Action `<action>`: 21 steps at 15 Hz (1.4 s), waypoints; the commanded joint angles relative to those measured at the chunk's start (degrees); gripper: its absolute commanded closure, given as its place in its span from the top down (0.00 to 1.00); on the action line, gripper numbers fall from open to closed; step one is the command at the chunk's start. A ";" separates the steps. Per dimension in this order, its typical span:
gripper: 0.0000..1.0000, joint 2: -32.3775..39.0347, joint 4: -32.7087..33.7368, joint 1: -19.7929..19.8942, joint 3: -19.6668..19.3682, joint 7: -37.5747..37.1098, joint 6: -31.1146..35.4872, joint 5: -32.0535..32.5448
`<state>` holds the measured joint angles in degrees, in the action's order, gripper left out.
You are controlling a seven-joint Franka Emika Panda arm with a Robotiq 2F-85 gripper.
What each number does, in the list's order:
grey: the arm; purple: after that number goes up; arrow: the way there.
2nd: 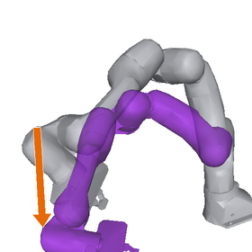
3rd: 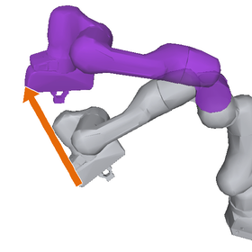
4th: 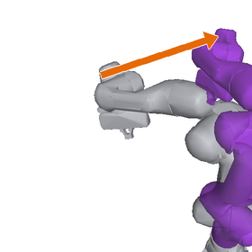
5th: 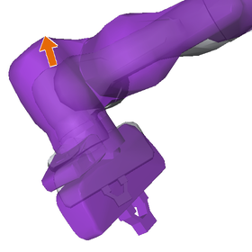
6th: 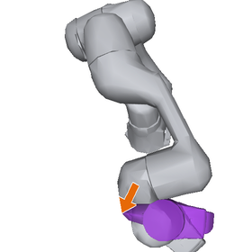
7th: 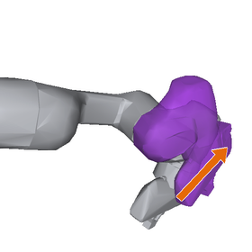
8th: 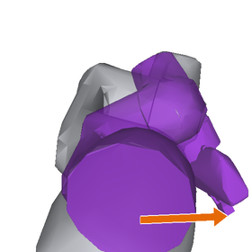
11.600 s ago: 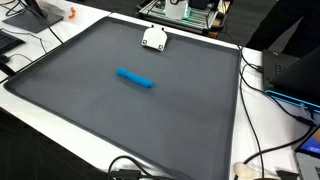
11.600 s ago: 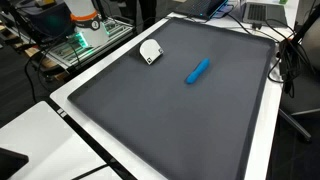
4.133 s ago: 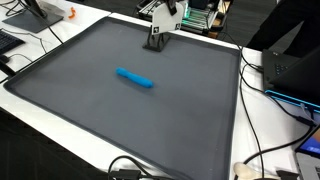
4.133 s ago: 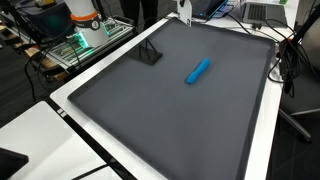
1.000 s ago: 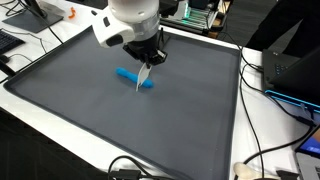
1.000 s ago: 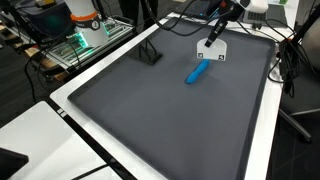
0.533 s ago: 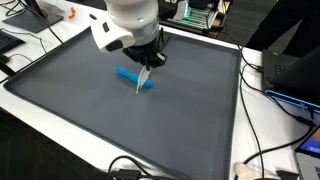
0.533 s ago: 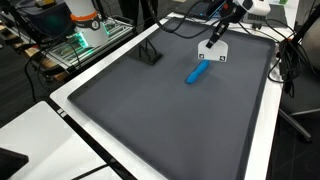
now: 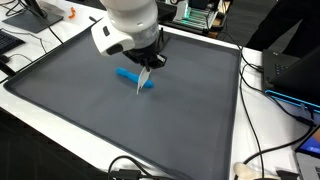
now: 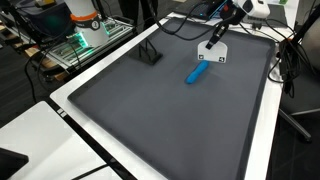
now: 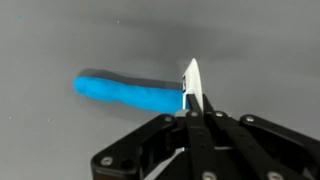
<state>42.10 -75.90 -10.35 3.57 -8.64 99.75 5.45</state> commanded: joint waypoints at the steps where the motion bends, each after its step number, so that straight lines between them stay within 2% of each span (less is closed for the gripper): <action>1: 0.01 1.89 1.98 -0.63 -0.66 0.75 -1.64 0.71; 10: 0.01 6.39 8.58 -1.60 -0.87 3.09 -8.20 1.59; 17: 0.01 7.59 9.40 -1.80 -1.71 2.35 -6.31 1.98; 21: 0.01 7.91 8.89 -1.58 -1.64 2.98 -7.42 1.64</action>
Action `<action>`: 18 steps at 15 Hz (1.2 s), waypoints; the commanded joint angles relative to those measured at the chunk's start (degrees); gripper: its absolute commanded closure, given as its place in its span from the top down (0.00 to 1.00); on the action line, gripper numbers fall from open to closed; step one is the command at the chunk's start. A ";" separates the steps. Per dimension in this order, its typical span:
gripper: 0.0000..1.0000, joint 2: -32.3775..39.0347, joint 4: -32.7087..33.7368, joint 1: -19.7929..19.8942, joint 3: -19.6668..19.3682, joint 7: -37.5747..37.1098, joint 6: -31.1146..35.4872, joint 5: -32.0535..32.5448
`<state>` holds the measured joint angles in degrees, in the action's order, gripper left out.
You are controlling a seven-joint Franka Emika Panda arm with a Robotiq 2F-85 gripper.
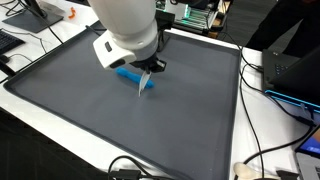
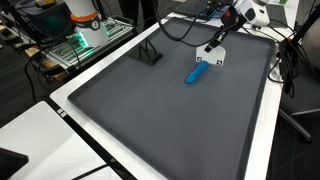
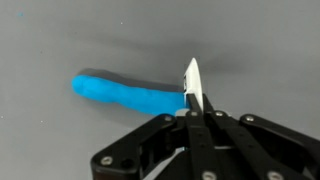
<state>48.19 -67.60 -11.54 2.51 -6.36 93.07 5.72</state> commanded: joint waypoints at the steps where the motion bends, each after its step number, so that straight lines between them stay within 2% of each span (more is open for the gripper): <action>1: 0.01 2.03 0.71 -0.40 -0.52 0.79 -1.06 1.31; 18: 0.01 3.68 2.61 0.02 -0.34 3.62 -11.55 1.01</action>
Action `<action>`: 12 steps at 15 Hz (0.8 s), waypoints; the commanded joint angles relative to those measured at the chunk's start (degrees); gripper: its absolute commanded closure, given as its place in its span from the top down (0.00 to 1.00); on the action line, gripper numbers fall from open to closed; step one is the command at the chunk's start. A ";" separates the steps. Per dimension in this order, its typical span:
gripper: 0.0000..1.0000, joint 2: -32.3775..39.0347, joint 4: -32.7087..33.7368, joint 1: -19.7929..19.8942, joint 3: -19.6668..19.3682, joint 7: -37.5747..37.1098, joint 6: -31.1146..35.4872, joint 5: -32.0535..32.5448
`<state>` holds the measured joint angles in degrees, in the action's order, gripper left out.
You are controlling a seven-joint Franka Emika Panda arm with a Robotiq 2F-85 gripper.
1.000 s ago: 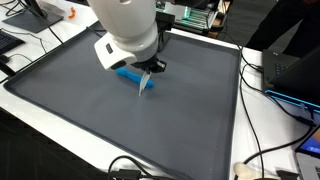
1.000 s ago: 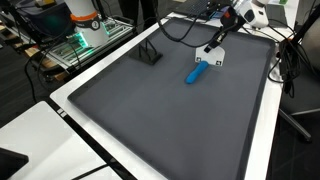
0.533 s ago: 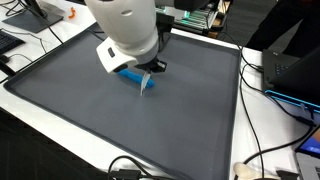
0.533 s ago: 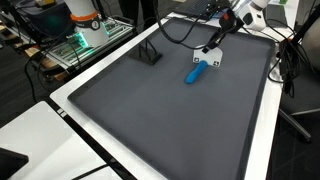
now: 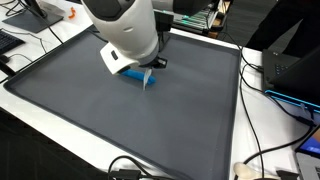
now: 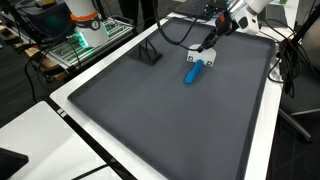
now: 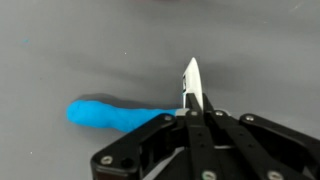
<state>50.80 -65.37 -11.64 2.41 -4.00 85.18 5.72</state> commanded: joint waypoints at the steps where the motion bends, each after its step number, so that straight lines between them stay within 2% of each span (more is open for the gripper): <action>1: 0.01 0.91 0.37 0.19 -0.24 1.15 -3.62 0.93; 12: 0.01 -3.39 -0.25 0.56 -0.57 0.91 -1.77 1.17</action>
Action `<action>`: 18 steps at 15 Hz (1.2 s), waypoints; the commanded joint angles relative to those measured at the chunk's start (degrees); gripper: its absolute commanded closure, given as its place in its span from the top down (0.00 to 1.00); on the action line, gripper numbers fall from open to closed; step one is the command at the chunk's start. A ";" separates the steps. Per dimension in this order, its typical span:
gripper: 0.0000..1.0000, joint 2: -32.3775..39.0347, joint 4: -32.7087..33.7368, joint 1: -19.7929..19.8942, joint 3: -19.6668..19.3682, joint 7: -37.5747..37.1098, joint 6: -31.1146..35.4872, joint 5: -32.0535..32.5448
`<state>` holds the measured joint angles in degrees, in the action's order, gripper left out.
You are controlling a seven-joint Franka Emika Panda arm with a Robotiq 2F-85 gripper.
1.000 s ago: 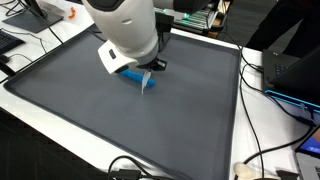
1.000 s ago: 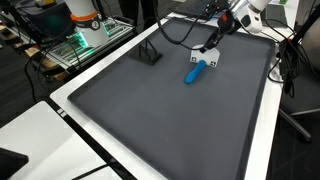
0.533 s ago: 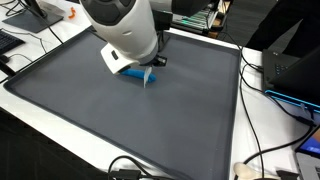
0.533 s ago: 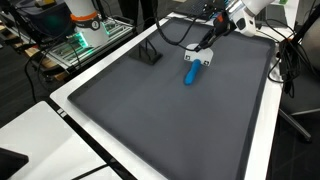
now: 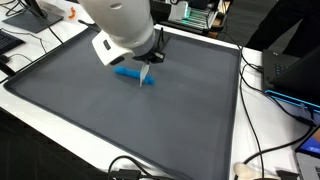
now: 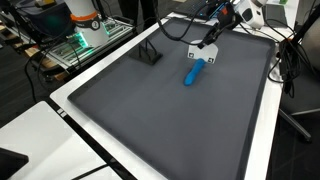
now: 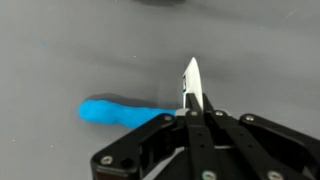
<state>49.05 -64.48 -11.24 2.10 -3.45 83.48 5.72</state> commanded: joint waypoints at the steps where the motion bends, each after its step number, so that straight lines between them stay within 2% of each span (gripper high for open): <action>1: 0.01 -1.91 -1.26 0.21 -0.34 0.20 -0.08 1.12; 18: 0.01 -1.22 -2.61 0.68 -0.21 -0.50 3.68 0.16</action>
<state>49.02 -65.24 -10.91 1.86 -3.48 85.89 5.64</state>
